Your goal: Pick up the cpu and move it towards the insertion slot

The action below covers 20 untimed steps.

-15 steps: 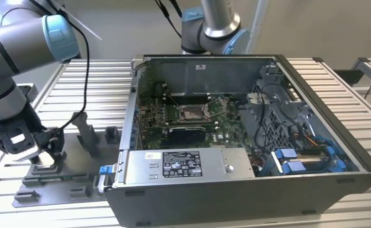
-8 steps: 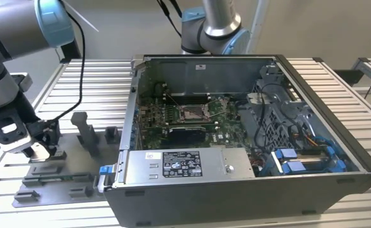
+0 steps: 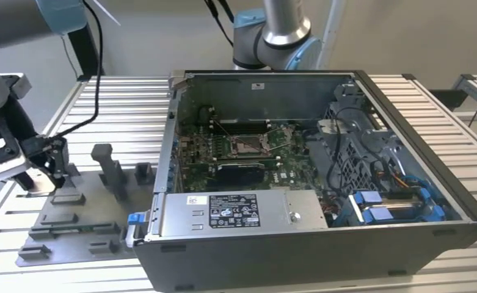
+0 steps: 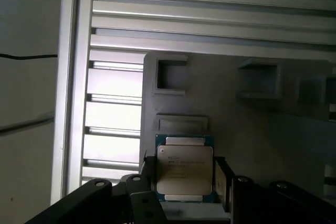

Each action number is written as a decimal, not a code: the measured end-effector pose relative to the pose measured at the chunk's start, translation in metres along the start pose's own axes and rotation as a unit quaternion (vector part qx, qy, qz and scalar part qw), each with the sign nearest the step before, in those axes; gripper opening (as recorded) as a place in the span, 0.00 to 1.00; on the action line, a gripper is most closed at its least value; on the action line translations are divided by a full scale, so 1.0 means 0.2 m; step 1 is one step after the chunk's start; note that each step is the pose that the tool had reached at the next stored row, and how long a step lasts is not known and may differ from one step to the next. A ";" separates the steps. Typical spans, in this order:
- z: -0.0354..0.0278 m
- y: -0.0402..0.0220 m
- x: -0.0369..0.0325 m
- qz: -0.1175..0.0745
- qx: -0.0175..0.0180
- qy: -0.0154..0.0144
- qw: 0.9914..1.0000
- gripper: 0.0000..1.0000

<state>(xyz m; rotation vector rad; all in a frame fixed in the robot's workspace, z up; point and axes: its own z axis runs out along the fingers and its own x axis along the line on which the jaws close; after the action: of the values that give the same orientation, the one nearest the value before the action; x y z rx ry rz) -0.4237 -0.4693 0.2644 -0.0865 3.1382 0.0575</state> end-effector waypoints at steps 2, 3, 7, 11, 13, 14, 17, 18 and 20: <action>-0.046 0.002 0.000 0.000 0.000 0.000 1.000 0.00; -0.069 0.003 0.000 0.000 0.000 0.000 1.000 0.00; -0.159 0.006 0.000 0.000 0.000 0.000 1.000 0.00; -0.251 0.009 -0.001 0.000 0.000 0.000 1.000 0.00; -0.297 0.011 -0.001 0.000 0.000 0.000 1.000 0.00; -0.319 0.012 -0.001 0.000 0.000 0.000 1.000 0.00; -0.387 0.014 -0.001 0.000 0.000 0.000 1.000 0.00; -0.410 0.015 -0.001 0.000 0.000 0.000 1.000 0.00; -0.452 0.017 -0.001 0.000 0.000 0.000 1.000 0.00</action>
<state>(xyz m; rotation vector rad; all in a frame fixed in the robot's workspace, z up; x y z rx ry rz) -0.4237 -0.4693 0.3549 -0.0865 3.1383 0.0574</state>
